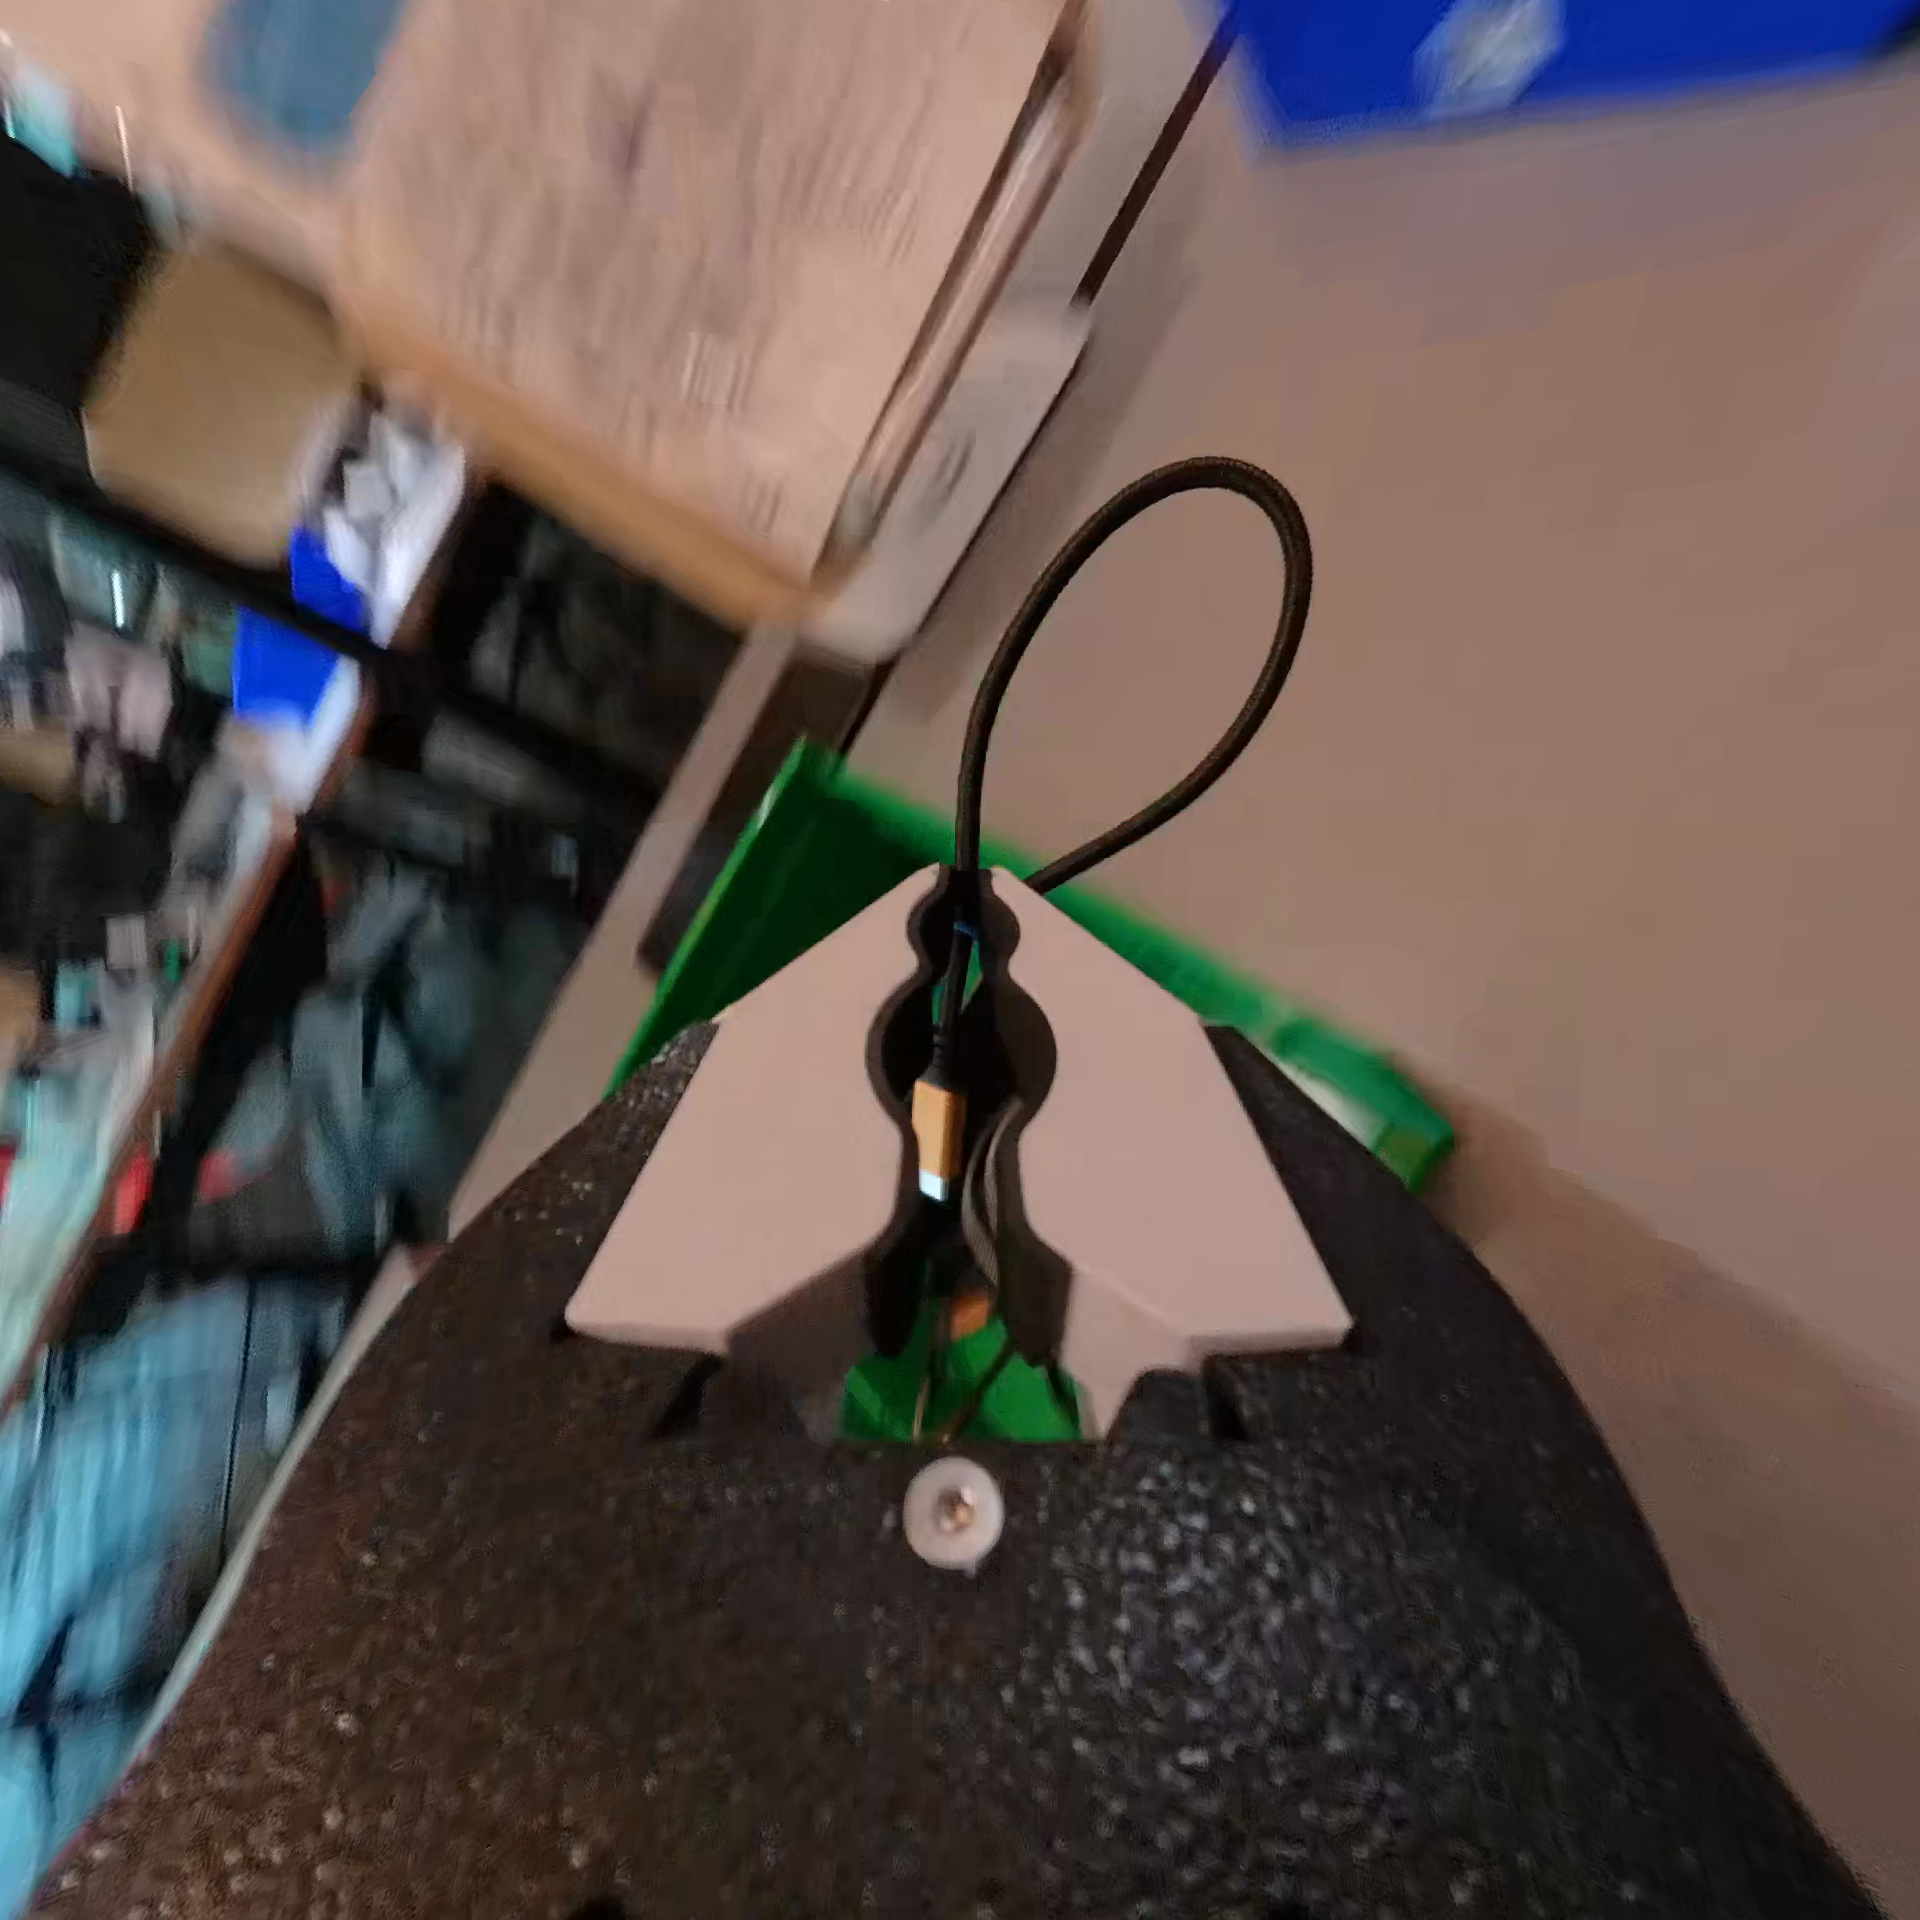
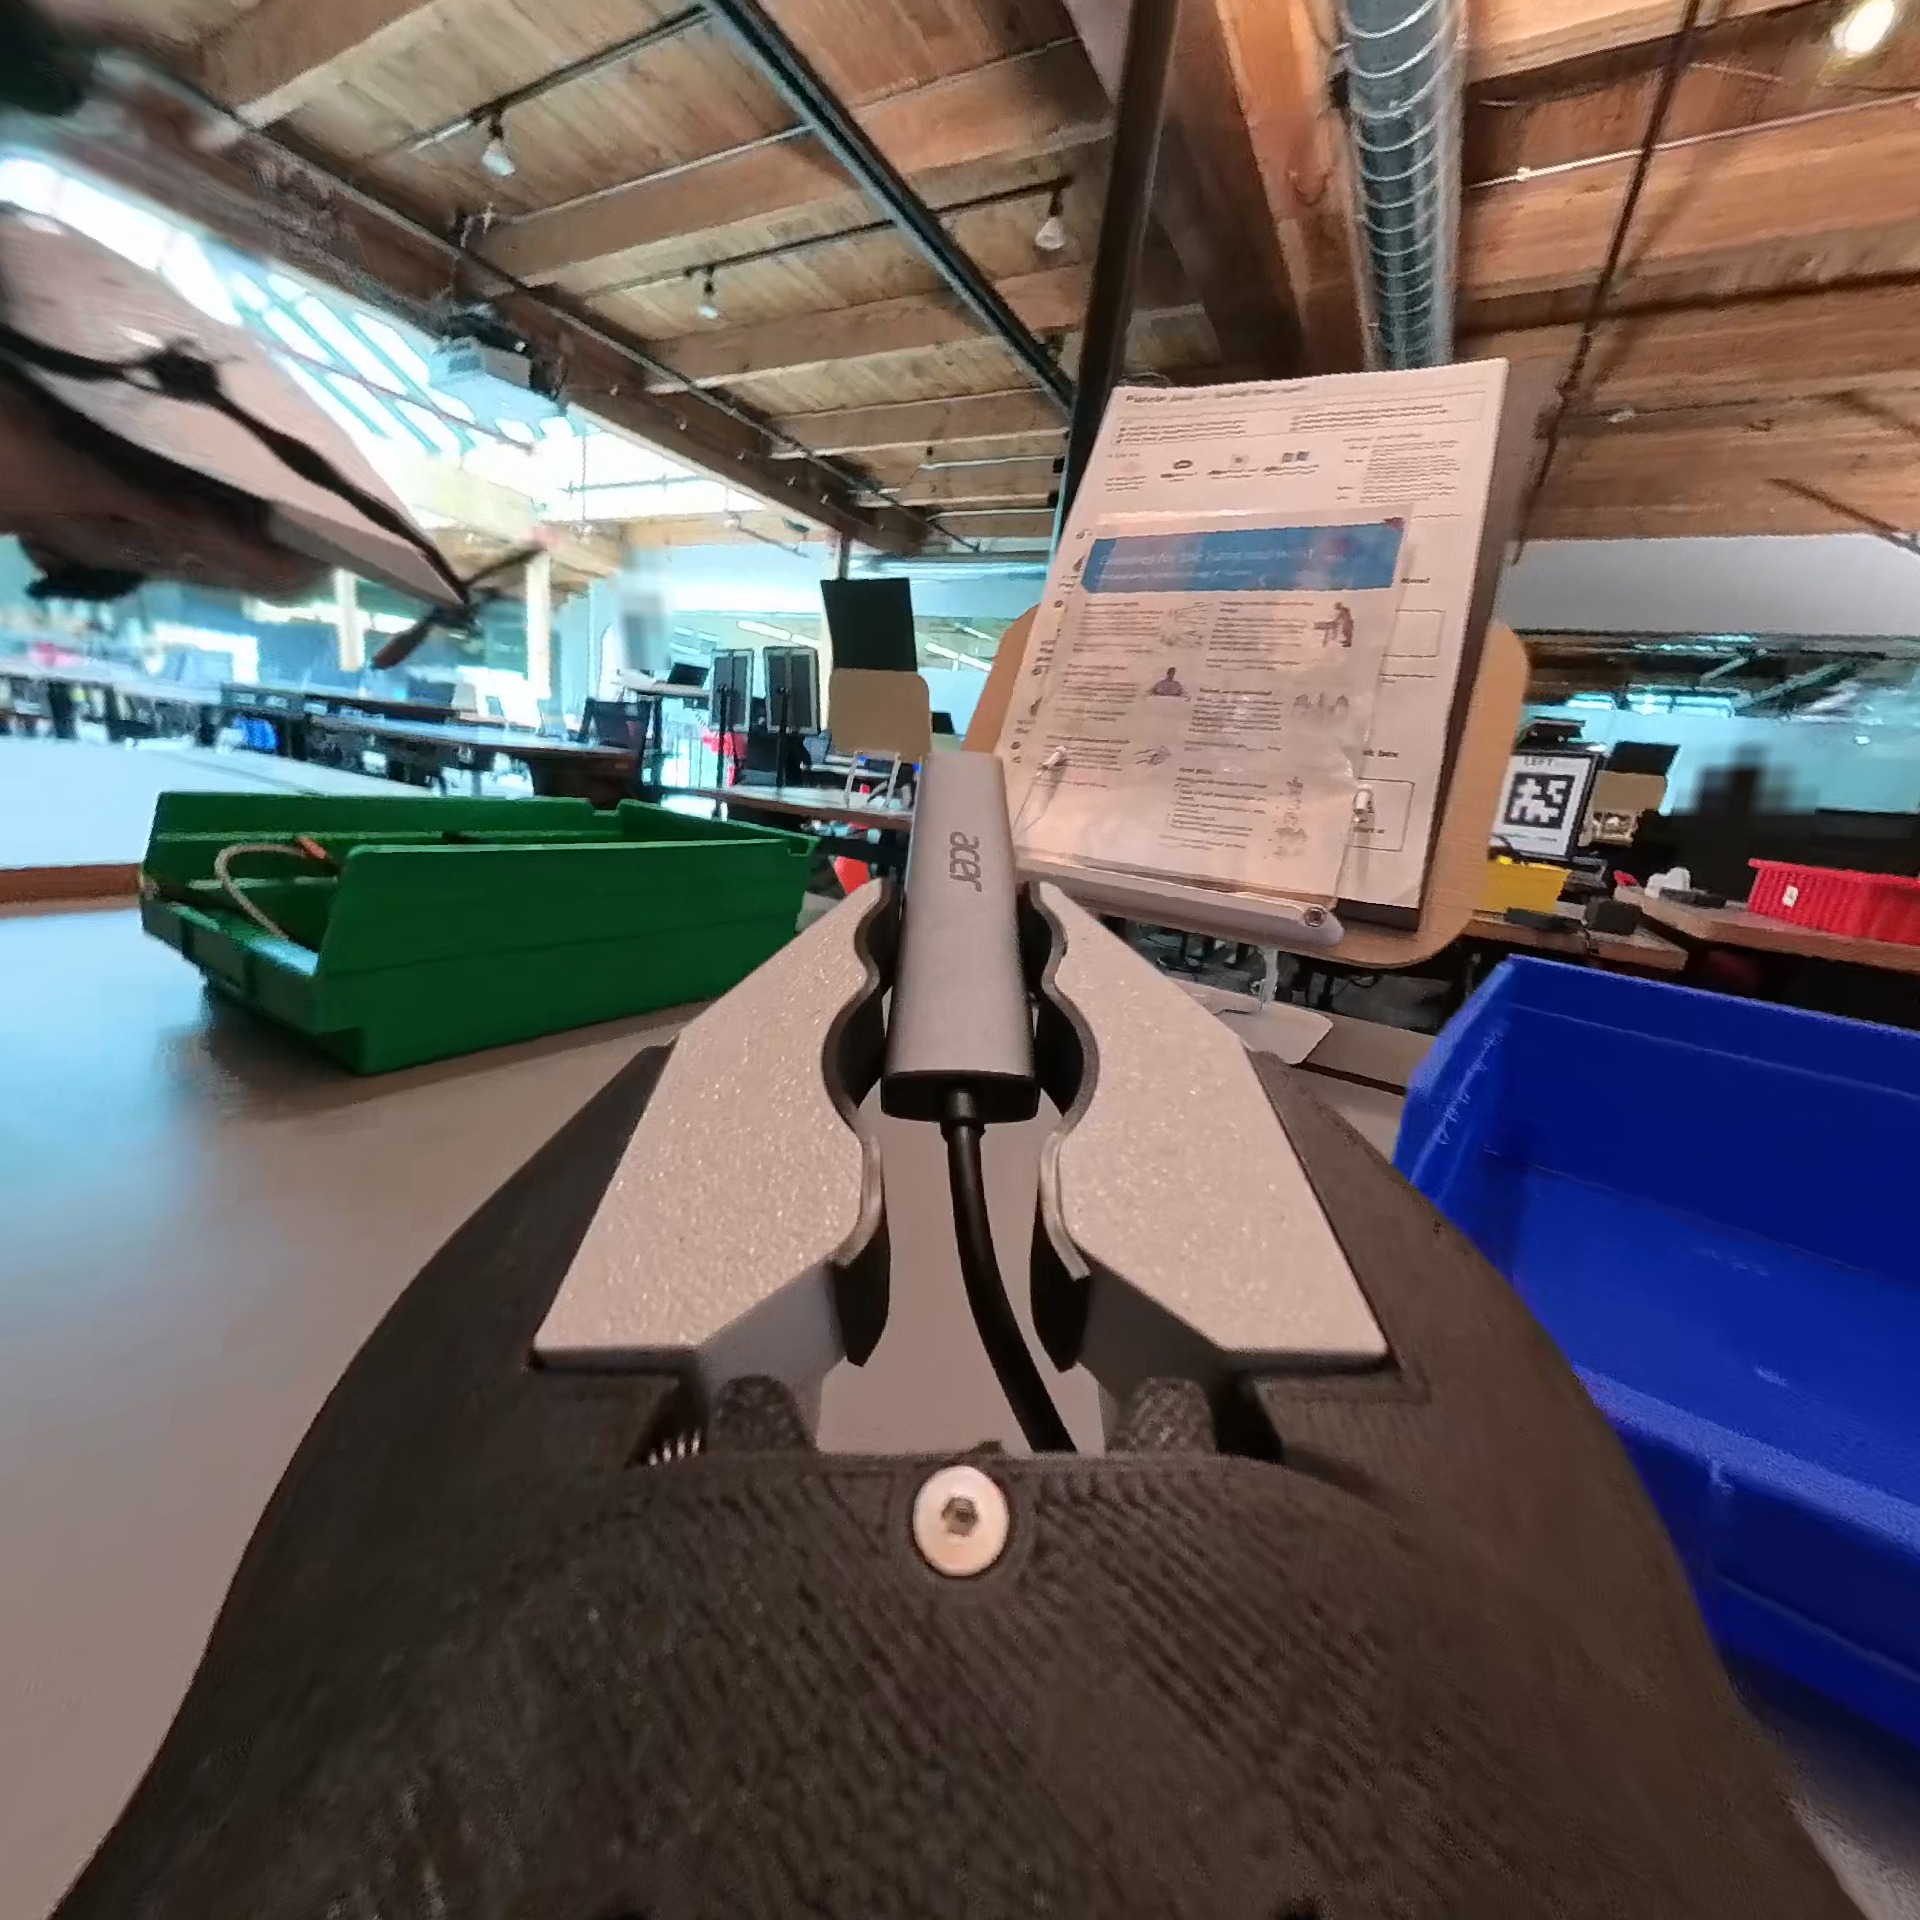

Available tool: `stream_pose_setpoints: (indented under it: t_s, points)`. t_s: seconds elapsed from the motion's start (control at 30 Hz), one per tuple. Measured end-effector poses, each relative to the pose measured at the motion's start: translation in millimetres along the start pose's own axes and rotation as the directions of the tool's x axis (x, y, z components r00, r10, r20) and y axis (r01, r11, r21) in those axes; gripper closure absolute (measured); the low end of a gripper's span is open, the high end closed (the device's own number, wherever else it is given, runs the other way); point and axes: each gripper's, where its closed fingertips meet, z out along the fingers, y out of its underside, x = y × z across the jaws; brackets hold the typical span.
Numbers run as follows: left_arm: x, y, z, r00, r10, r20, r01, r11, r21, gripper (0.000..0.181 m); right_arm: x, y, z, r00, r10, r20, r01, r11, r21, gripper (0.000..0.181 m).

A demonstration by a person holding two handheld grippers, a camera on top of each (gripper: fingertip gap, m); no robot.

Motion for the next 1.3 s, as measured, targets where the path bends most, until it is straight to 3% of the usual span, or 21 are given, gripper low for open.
stream_pose_setpoints:
  t_s: [0.03,0.13,0.27,0.4,0.57,0.7,0.8,0.9,0.97,1.03,1.17,1.3]
  points:
    - [20,-28,-9,0.997,0.071,-0.044,-0.066,0.992,0.105,0.180,5,-1,-1,0.999,0.029,-0.015,-0.029,1.000,0.009,0.159]
    - [98,-75,-15,0.925,0.355,-0.139,-0.309,0.912,0.271,0.180,18,-3,-4,0.994,0.097,-0.052,-0.096,0.995,0.033,0.159]
    - [204,-82,11,0.757,0.613,-0.225,-0.509,0.770,0.385,0.180,15,-3,-4,0.997,0.070,-0.040,-0.069,0.997,0.029,0.159]
    - [267,-60,41,0.662,0.644,-0.382,-0.503,0.761,0.411,0.180,11,-2,-3,0.998,0.046,-0.030,-0.045,0.999,0.023,0.159]
    - [287,-51,66,0.664,0.579,-0.473,-0.425,0.813,0.398,0.180,10,-2,-2,0.999,0.040,-0.027,-0.039,0.999,0.016,0.159]
    - [285,-46,76,0.746,0.417,-0.520,-0.282,0.904,0.321,0.164,10,-2,-2,0.999,0.042,-0.024,-0.042,0.999,0.016,0.159]
    - [264,-51,79,0.888,0.050,-0.457,0.021,0.989,0.148,0.165,10,-2,-3,0.999,0.045,-0.026,-0.044,0.999,0.020,0.159]
    - [246,-34,74,0.884,-0.384,-0.267,0.385,0.921,-0.052,0.159,10,-2,-3,0.999,0.037,-0.027,-0.036,0.999,0.021,0.159]
    - [253,-18,69,0.835,-0.523,-0.173,0.504,0.852,-0.141,0.145,9,-2,-3,0.999,0.031,-0.028,-0.031,0.999,0.020,0.159]
    - [271,-14,69,0.784,-0.597,-0.170,0.564,0.799,-0.210,0.137,8,-2,-2,0.999,0.024,-0.026,-0.024,1.000,0.018,0.159]
    - [286,-14,81,0.754,-0.638,-0.158,0.579,0.759,-0.299,0.130,7,-3,-3,1.000,0.016,-0.021,-0.016,1.000,0.021,0.159]
    - [282,-33,87,0.729,-0.660,-0.184,0.602,0.745,-0.288,0.132,6,-2,-2,1.000,0.016,-0.019,-0.016,1.000,0.018,0.159]
